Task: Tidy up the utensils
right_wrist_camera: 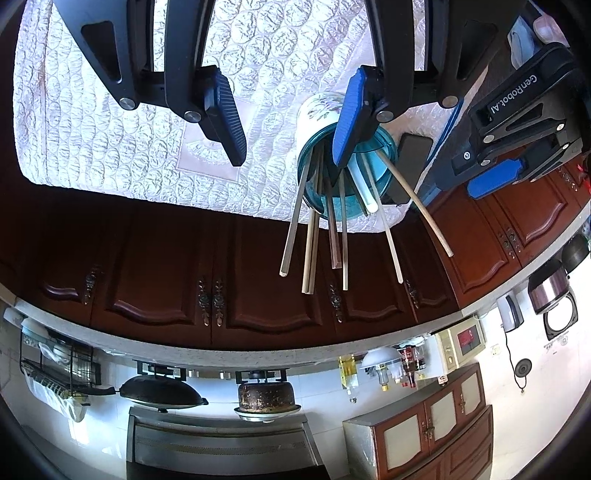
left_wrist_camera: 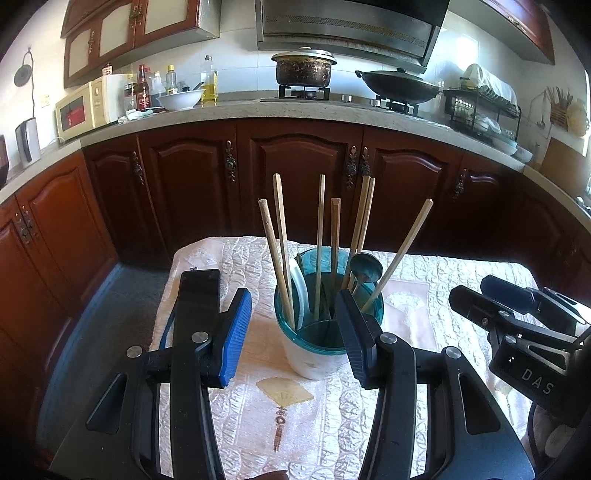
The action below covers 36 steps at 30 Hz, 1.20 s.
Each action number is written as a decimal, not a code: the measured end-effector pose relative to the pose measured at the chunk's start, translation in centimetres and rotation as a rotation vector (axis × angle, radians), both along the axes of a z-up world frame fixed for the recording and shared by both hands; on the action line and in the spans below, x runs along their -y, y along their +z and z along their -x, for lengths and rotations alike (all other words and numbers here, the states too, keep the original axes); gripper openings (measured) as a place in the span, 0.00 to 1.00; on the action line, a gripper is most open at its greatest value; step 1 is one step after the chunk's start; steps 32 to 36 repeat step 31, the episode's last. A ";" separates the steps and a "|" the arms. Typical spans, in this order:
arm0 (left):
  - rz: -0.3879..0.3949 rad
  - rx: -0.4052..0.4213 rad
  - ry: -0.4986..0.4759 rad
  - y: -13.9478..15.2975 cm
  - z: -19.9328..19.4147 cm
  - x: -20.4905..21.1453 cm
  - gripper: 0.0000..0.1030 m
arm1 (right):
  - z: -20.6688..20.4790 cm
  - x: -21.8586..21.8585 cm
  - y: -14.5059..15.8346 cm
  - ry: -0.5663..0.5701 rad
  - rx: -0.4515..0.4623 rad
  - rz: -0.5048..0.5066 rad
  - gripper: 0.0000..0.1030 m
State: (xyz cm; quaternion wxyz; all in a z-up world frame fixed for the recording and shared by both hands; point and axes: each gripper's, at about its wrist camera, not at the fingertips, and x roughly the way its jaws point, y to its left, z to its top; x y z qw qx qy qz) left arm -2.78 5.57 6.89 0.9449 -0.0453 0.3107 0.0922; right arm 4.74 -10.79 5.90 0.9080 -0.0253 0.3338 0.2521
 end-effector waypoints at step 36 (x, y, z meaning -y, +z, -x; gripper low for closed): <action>-0.001 0.017 -0.002 -0.1 -0.3 -0.6 0.46 | 0.0 -1.0 -0.7 0.014 -0.012 -0.003 0.46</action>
